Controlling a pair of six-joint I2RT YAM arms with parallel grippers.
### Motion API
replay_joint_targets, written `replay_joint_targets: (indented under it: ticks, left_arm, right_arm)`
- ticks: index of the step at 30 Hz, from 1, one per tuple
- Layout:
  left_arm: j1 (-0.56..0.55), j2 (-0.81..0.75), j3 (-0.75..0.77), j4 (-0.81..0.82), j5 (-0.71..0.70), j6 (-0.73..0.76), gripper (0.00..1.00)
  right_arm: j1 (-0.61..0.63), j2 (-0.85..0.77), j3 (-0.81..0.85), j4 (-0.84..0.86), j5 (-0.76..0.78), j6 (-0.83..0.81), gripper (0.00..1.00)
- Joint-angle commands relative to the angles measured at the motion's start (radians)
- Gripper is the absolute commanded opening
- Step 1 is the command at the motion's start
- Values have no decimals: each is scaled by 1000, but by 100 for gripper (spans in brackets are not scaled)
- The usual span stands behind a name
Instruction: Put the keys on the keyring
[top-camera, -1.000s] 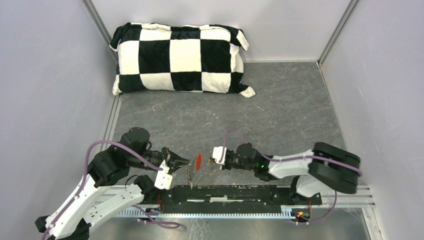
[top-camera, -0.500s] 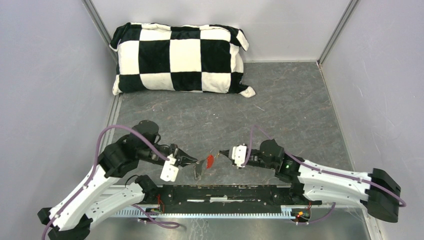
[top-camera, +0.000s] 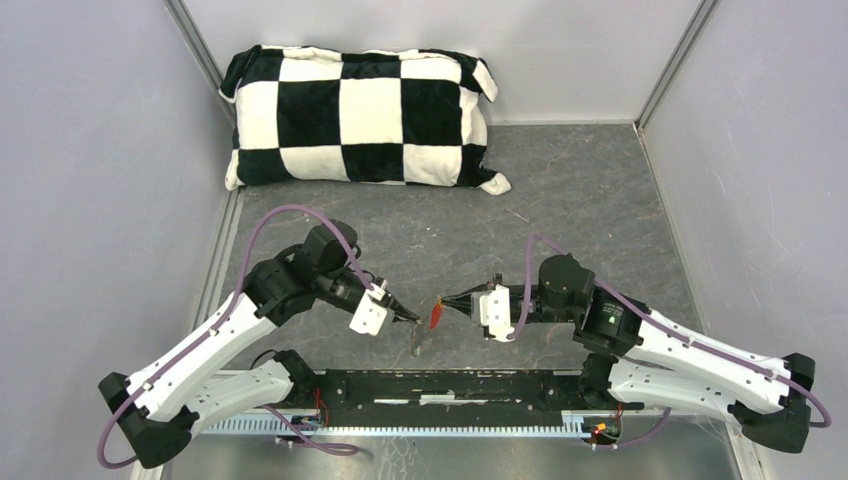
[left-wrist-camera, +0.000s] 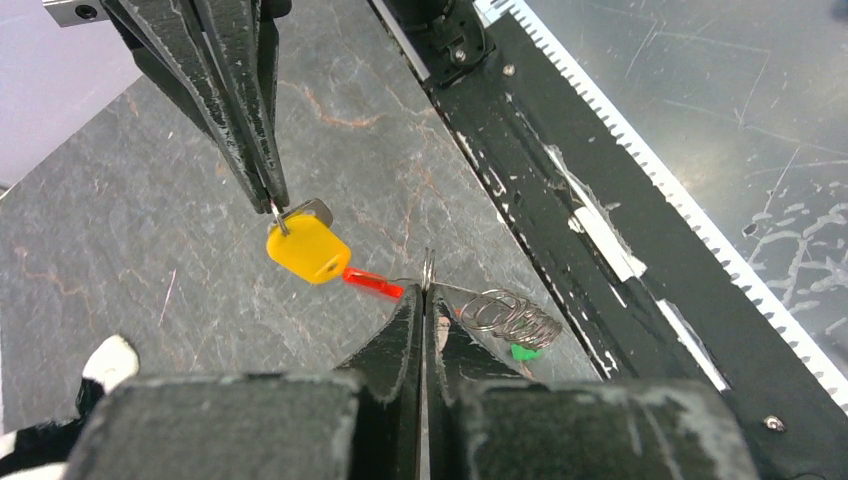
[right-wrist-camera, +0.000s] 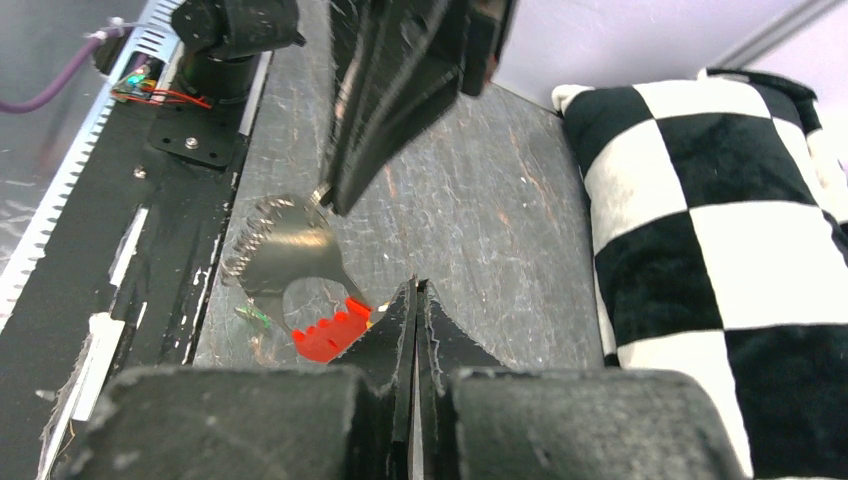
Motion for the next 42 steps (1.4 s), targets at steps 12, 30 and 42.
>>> replay_joint_targets:
  ticks: [12, 30, 42]
  left_arm:
    - [14, 47, 85, 253, 166, -213, 2]
    - [14, 63, 85, 350, 225, -308, 2]
    - [14, 46, 45, 290, 195, -180, 2]
  right_arm:
    - [-4, 12, 205, -239, -100, -237, 1]
    - [21, -34, 210, -226, -110, -277, 0]
    - [45, 21, 227, -229, -100, -276, 1]
